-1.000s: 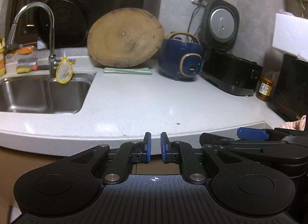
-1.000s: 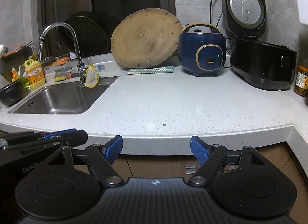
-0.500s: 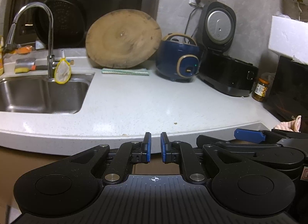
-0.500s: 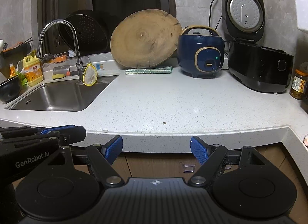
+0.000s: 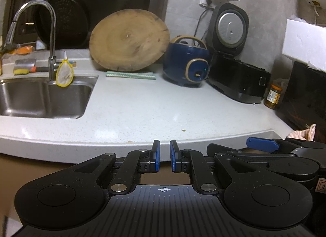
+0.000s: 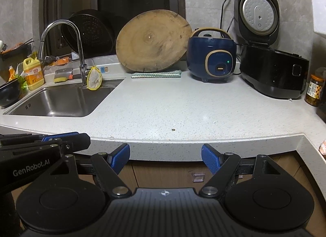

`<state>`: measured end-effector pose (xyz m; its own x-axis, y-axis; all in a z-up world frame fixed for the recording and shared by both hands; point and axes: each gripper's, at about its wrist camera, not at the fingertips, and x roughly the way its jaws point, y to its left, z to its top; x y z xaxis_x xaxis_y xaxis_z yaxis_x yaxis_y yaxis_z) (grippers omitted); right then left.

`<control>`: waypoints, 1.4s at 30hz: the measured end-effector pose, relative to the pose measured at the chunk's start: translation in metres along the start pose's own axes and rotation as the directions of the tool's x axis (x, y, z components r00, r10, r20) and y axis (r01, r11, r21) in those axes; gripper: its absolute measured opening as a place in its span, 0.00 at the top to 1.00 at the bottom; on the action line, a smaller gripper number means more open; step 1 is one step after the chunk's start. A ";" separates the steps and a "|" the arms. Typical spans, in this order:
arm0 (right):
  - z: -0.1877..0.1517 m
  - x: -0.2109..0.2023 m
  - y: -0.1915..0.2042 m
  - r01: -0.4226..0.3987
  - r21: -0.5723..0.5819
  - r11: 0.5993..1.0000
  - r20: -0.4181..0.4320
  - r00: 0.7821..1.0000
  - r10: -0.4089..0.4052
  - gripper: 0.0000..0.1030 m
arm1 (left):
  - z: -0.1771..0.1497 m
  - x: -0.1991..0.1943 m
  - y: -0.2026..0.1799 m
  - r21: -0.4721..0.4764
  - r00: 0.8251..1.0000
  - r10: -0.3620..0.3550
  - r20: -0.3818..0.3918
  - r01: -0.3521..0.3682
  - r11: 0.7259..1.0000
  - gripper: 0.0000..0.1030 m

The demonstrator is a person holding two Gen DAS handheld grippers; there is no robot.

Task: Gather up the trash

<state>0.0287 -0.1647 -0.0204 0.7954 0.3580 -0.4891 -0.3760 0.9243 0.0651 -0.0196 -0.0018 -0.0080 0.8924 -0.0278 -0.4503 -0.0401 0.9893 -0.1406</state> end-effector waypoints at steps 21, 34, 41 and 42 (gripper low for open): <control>0.000 0.002 0.000 0.002 0.000 1.000 -0.002 1.000 -0.002 0.24 | -0.001 0.000 0.000 0.001 1.000 -0.001 -0.002 0.001 1.000 0.87; 0.000 0.006 -0.001 0.001 0.008 1.000 -0.001 1.000 -0.001 0.24 | 0.001 0.009 -0.003 0.029 1.000 0.013 -0.012 -0.013 0.999 0.87; 0.010 0.018 -0.018 -0.058 0.001 0.998 0.042 0.997 0.058 0.24 | 0.009 0.026 0.001 0.008 0.994 0.107 -0.035 -0.107 0.994 0.87; 0.015 0.026 -0.026 -0.068 -0.004 0.998 0.052 0.996 0.069 0.24 | 0.010 0.031 0.004 -0.004 0.991 0.126 -0.044 -0.126 0.992 0.87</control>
